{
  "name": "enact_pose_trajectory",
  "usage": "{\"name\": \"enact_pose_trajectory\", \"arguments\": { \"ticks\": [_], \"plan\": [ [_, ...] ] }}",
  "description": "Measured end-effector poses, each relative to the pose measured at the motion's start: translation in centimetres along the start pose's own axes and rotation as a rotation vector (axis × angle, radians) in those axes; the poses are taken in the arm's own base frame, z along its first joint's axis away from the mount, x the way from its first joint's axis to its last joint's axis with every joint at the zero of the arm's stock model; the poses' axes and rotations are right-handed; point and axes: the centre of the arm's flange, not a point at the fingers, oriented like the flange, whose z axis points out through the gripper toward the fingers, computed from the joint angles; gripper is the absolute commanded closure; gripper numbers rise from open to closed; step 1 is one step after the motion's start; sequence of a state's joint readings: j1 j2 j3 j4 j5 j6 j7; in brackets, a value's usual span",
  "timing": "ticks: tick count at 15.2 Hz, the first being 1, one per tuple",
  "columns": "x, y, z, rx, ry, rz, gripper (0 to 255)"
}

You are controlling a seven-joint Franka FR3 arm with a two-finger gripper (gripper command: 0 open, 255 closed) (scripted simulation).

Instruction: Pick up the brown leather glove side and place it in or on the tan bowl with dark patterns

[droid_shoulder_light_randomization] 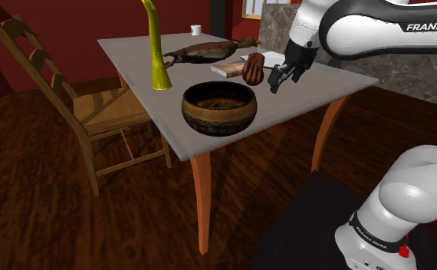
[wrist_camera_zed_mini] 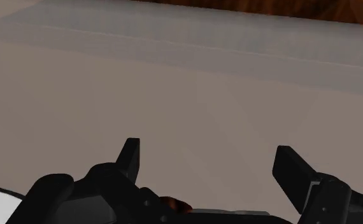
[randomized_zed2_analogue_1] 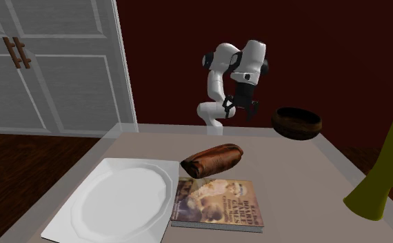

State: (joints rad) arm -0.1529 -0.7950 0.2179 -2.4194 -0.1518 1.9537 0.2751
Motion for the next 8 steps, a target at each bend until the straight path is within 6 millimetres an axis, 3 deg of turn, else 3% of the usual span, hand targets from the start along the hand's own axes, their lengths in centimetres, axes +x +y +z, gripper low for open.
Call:
{"name": "enact_pose_trajectory", "arguments": {
  "ticks": [5, 8],
  "plan": [
    [3.1, -4.6, 4.3, -0.166, 0.146, 0.282, 0],
    [6.1, -6.8, 6.5, -0.265, 0.232, 0.448, 0]
  ]
}}
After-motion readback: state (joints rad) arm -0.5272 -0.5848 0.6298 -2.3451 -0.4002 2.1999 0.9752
